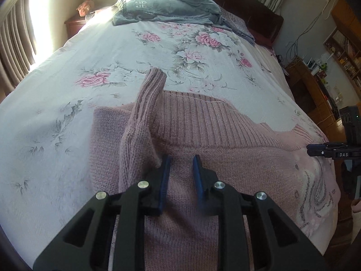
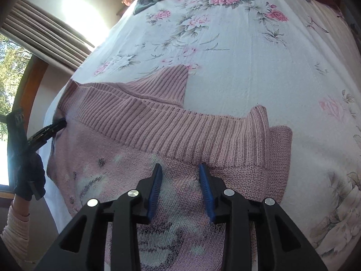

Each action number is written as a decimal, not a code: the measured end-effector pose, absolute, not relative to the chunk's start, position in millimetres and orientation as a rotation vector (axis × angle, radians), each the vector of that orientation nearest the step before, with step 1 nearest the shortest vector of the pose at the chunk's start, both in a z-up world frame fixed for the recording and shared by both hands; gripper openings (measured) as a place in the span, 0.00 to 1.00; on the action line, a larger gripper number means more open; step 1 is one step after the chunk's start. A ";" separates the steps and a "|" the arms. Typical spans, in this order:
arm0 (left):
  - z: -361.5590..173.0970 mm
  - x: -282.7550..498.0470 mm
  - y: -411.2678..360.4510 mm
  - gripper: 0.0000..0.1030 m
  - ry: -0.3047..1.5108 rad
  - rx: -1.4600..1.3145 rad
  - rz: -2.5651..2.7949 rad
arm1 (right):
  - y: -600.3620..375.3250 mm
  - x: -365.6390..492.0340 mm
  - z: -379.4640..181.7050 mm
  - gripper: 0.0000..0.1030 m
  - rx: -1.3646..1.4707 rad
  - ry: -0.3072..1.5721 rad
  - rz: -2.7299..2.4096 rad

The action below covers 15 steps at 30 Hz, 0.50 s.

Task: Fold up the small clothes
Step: 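Open both tools to release the folded hem onto the sweater body, then grasp the ribbed turtleneck collar with both tools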

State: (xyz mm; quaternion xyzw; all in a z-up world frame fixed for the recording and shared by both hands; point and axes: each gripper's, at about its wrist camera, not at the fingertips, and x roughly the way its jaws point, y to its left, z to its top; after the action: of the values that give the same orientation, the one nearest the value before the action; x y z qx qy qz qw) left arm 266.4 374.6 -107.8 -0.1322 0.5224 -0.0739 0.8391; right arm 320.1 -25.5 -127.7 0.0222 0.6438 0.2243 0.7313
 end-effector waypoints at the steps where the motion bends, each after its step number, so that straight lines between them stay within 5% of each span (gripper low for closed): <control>1: -103.0 268.8 372.6 0.20 1.107 -0.278 -0.155 | -22.7 323.0 -123.3 0.34 0.039 1.412 0.495; 8: -68.9 326.8 330.7 0.34 1.067 -0.266 -0.226 | 5.1 382.2 -119.9 0.40 0.143 1.395 0.505; 15: -125.4 420.2 279.6 0.40 1.280 -0.323 -0.247 | 41.1 447.0 -181.3 0.40 0.224 1.513 0.462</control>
State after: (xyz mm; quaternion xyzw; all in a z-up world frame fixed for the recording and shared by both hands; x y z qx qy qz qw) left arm 420.2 279.6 -125.4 -0.1496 0.5931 -0.1142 0.7828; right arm 447.0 41.1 -181.3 0.1003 0.6785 0.2074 0.6976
